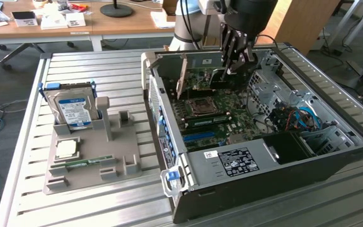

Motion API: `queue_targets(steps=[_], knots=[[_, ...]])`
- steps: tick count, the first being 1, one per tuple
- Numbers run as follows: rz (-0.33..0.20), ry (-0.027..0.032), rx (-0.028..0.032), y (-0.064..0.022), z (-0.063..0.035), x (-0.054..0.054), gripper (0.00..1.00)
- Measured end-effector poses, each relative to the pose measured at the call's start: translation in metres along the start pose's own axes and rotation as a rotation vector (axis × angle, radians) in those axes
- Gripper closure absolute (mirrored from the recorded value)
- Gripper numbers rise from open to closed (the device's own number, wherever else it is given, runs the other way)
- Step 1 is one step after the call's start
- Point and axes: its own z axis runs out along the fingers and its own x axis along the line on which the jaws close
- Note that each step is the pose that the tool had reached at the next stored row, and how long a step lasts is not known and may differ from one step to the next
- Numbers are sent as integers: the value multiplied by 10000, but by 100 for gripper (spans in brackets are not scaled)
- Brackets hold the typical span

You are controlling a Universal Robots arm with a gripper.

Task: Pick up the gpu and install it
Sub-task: 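Insert the gpu into the slot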

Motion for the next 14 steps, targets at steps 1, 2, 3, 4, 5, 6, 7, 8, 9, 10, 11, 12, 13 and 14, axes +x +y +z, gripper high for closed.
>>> queue_targets(steps=[1, 2, 3, 4, 5, 6, 7, 8, 9, 10, 11, 12, 13, 14], knots=[[0, 0, 0, 0, 0, 0, 73], [0, -1, 0, 0, 1, 0, 73], [0, -1, 0, 0, 1, 0, 73], [0, -1, 1, 0, 1, 0, 73], [0, -2, 0, 0, 1, 0, 73], [0, -2, 1, 0, 1, 0, 73], [0, -2, 1, 0, 3, 0, 73], [0, -5, 2, 0, 8, 0, 73], [0, -4, 1, 0, 12, 1, 73], [0, -3, 1, 0, 17, 2, 73], [0, -3, 1, 0, 24, 2, 73], [0, -2, 0, 0, 32, 3, 73], [0, -3, 0, 1, 40, 4, 73], [0, -2, 1, 1, 49, 4, 73]])
